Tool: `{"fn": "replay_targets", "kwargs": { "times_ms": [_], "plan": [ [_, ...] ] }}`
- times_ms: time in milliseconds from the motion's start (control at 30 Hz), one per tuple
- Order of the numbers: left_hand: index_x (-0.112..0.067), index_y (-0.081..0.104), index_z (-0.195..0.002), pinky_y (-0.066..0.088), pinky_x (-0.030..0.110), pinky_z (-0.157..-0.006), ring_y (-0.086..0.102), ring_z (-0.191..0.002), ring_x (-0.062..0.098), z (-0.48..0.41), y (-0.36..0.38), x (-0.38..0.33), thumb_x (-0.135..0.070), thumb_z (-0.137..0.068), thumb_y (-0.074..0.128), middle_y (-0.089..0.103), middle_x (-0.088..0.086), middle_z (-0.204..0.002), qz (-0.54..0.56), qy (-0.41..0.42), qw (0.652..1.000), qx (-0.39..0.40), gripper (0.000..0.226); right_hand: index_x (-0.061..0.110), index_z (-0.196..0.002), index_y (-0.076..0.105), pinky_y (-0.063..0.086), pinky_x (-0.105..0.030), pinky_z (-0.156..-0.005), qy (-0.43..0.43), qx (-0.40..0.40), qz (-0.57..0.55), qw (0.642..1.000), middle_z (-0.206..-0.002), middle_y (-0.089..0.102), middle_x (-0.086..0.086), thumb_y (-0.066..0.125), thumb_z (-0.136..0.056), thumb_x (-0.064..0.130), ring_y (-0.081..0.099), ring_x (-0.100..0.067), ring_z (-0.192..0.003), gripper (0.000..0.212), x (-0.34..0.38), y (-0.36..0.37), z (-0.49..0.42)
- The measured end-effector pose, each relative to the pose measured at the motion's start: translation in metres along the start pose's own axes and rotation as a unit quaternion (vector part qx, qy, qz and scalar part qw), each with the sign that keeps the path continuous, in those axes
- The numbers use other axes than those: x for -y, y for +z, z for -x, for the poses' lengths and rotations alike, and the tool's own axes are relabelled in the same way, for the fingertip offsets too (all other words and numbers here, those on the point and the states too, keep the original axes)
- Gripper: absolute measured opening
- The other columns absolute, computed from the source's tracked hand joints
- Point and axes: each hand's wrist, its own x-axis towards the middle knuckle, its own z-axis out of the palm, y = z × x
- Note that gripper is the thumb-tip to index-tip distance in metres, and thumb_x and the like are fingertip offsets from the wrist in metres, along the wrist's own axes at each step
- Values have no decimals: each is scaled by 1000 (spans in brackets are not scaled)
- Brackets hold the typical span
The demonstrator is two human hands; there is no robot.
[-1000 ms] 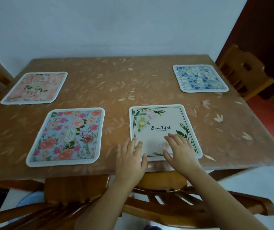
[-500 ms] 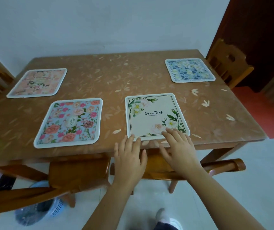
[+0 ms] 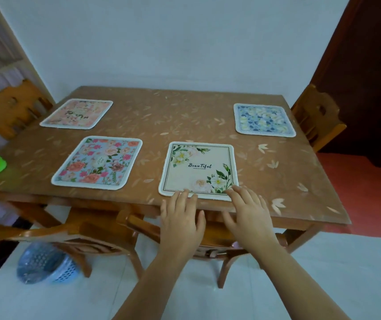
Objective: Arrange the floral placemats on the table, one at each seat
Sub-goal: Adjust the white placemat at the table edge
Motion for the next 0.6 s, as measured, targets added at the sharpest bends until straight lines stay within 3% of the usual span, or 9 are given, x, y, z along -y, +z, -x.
{"fn": "replay_targets", "kwargs": {
  "times_ms": [133,367,600],
  "plan": [
    [-8,54,-121,22,51,-108,42,-126,29,8,-4,-17,-25,-86,54,53,13,-131,-8,-24,1000,1,38,15,-125,49,31,-49,-106,-20,-5,-16,1000,-134,51,-7,54,-84,30,40,-27,-127,44,-7,-11,6],
    [-4,59,-113,32,58,-100,50,-119,33,22,-5,-30,-21,-81,61,59,17,-123,-22,-19,999,-23,36,19,-130,44,26,-46,-110,-28,8,-19,999,-139,44,-2,49,-88,34,33,-21,-132,45,-16,-16,16],
    [-6,61,-110,34,58,-98,53,-114,33,10,6,-33,-20,-78,66,62,16,-118,-17,56,998,-6,35,14,-122,52,33,-46,-104,32,-42,-4,999,-129,55,-8,59,-82,28,43,-28,-125,43,-25,-22,29]
  ]
}}
